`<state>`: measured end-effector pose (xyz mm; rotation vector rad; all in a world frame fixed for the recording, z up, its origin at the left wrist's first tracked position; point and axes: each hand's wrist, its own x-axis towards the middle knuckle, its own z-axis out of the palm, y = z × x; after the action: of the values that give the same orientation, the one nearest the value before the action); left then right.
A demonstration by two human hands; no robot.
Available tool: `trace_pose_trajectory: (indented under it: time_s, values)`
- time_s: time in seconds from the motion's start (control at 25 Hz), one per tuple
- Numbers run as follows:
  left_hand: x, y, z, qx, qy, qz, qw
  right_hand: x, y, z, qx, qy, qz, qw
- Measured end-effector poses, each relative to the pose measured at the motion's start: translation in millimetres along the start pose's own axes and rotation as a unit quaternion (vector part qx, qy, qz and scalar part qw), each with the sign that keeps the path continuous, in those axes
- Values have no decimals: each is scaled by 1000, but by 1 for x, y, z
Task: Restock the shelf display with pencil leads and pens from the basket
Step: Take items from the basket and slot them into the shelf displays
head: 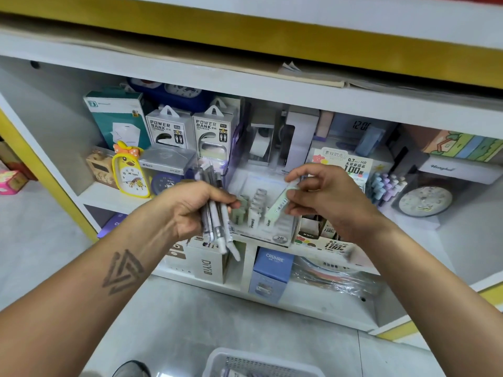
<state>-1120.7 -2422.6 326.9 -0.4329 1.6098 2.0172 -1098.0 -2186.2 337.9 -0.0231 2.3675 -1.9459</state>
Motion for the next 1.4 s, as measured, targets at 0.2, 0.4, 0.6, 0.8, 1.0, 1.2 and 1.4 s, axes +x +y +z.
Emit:
trace_pose_trajectory:
  time_s: [0.2, 0.4, 0.6, 0.8, 1.0, 1.2, 1.4]
  values:
    - [1, -2, 0, 0, -10, -17, 1000, -3, 8, -2, -260, -20, -33, 965]
    - [1, -1, 3, -16, -12, -20, 1000, 3, 8, 1, -314, 3, -97, 944]
    - [1, 2, -3, -34, 3, -12, 999, 17, 13, 19, -291, 125, -173, 933]
    - [-2, 2, -17, -66, 15, -16, 998, 37, 24, 42, -366, 117, -231, 894]
    - [-5, -3, -26, -48, 10, -36, 998, 51, 36, 54, -398, 97, -220, 886]
    - [-8, -2, -27, -46, 10, -37, 998, 58, 39, 63, -448, 72, -200, 868]
    - [-8, -4, -25, -45, -4, -36, 998, 59, 36, 65, -460, 52, -203, 863]
